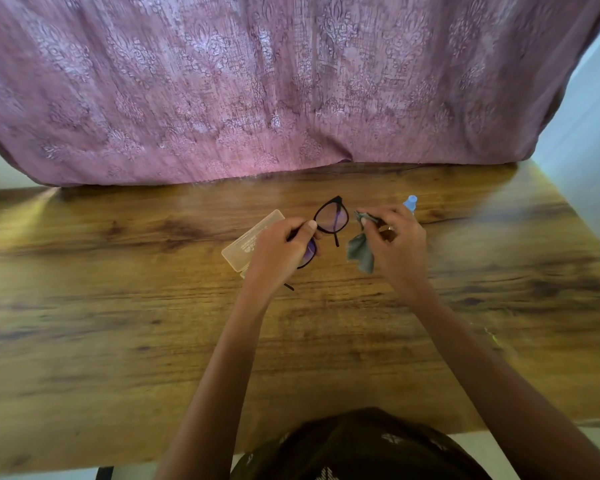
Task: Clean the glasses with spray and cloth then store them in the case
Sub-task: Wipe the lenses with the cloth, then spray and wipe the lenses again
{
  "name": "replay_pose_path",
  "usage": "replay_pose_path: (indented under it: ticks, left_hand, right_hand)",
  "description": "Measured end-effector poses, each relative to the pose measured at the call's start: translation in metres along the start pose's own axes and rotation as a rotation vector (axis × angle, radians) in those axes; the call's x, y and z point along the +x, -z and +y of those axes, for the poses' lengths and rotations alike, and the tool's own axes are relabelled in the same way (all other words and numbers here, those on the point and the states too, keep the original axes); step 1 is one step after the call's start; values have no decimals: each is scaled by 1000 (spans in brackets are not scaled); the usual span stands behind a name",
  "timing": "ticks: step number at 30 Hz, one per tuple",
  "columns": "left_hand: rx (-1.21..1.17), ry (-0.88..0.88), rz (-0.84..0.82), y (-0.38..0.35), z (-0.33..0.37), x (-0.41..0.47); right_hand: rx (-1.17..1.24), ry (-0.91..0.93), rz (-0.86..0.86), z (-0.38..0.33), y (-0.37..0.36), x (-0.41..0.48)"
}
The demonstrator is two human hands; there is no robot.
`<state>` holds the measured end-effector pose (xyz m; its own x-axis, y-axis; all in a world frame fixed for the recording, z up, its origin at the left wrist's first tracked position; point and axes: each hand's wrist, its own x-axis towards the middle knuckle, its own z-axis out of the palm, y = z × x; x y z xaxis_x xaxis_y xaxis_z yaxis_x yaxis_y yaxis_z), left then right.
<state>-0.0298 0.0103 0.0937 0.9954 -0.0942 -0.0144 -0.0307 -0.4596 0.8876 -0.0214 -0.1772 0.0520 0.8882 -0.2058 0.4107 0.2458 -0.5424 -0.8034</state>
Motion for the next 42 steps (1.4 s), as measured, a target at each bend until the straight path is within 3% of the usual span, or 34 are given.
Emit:
replay_pose_path:
  ticks: [4, 17, 20, 24, 27, 31, 34, 37, 42]
  left_hand:
    - [-52, -12, -13, 5, 3, -2]
    - [-67, -82, -24, 10, -6, -5]
    - [-59, -66, -24, 9, -10, -4]
    - [-100, -30, 7, 8, -13, -7]
    - [-139, -3, 2, 8, -17, -8]
    - [-117, 9, 4, 13, -19, -11]
    - [-65, -112, 161, 20, -14, -15]
    - [61, -245, 268, 27, -6, -18]
    - [304, -297, 342, 24, 0, -18]
  right_hand:
    - [-168, -55, -120, 20, -4, -7]
    - [-333, -137, -389, 33, -12, -14]
    - [-23, -232, -344, 6, -7, -5]
    - [846, -617, -450, -36, 6, 14]
    - [980, -719, -450, -55, 7, 23]
    - [932, -646, -455, -66, 1, 25]
    - [858, -533, -510, -68, -2, 24]
    - [687, -440, -520, -71, -8, 20]
    - [493, -290, -484, -77, -15, 12]
